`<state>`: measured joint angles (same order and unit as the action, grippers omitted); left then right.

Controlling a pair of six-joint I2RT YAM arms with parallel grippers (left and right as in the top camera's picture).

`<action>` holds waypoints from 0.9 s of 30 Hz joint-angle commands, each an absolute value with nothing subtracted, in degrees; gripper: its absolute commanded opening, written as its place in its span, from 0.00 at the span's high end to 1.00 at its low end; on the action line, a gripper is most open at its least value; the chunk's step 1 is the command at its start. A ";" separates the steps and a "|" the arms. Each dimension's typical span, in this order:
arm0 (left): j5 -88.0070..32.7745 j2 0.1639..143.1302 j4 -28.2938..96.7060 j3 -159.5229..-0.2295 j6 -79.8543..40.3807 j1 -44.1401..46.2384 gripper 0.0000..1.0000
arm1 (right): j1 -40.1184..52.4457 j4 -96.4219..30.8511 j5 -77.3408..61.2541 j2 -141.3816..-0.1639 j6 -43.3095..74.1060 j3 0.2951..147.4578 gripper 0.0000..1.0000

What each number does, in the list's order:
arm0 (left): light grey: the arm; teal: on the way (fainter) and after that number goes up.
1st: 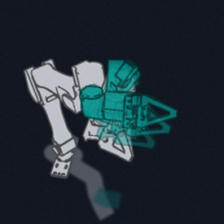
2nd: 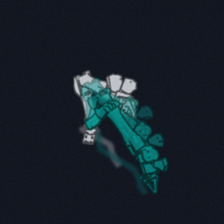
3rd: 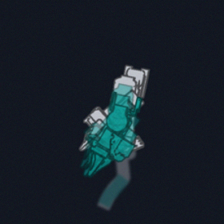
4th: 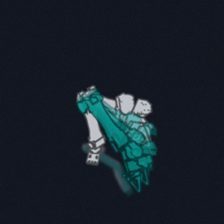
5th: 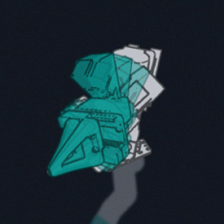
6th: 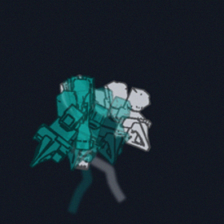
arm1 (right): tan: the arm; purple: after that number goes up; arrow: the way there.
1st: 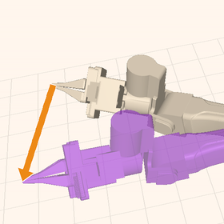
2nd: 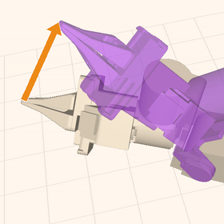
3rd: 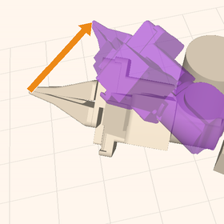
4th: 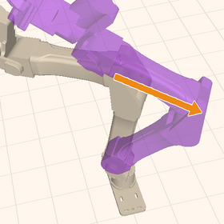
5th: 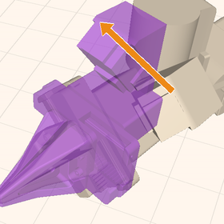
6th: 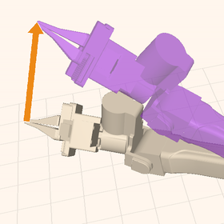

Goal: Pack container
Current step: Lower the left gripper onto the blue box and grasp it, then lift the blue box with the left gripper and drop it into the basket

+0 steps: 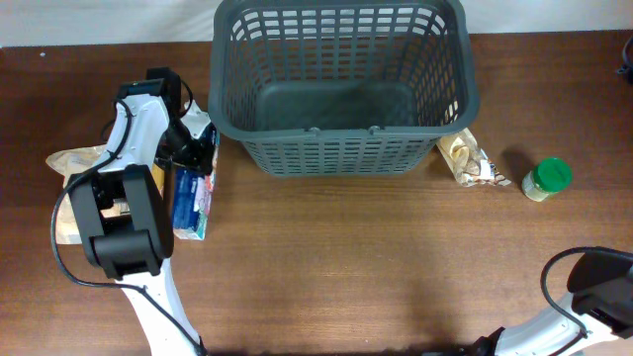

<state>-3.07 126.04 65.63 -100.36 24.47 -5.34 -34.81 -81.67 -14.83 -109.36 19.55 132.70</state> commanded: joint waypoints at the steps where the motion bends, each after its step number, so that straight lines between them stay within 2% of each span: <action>1: -3.66 126.52 63.33 -100.12 24.93 -5.34 0.98 | -34.89 -81.65 -14.33 -109.12 20.01 133.29 0.01; 8: -1.61 126.06 66.11 -103.42 23.46 -5.37 0.98 | -34.89 -81.65 -14.33 -109.12 20.01 133.29 0.01; 10: 3.05 125.36 69.10 -109.32 20.18 -5.37 0.98 | -34.89 -81.65 -14.33 -109.12 20.01 133.29 0.01; 12: 7.27 123.33 73.38 -121.82 17.96 -5.28 0.98 | -34.89 -81.65 -14.33 -109.12 20.01 133.29 0.01; 14: 8.01 120.36 74.54 -134.80 17.58 -5.28 0.98 | -34.89 -81.65 -14.33 -109.12 20.01 133.29 0.01; 18: 7.97 117.64 73.97 -145.71 17.67 -4.99 0.98 | -34.89 -81.65 -14.33 -109.12 20.01 133.29 0.01; 23: 7.70 114.89 73.76 -157.93 31.53 -1.30 0.98 | -34.89 -81.65 -14.33 -109.12 20.01 133.29 0.01; 27: 5.28 113.34 73.73 -161.18 50.35 5.28 0.99 | -34.89 -81.65 -14.33 -109.12 20.01 133.29 0.01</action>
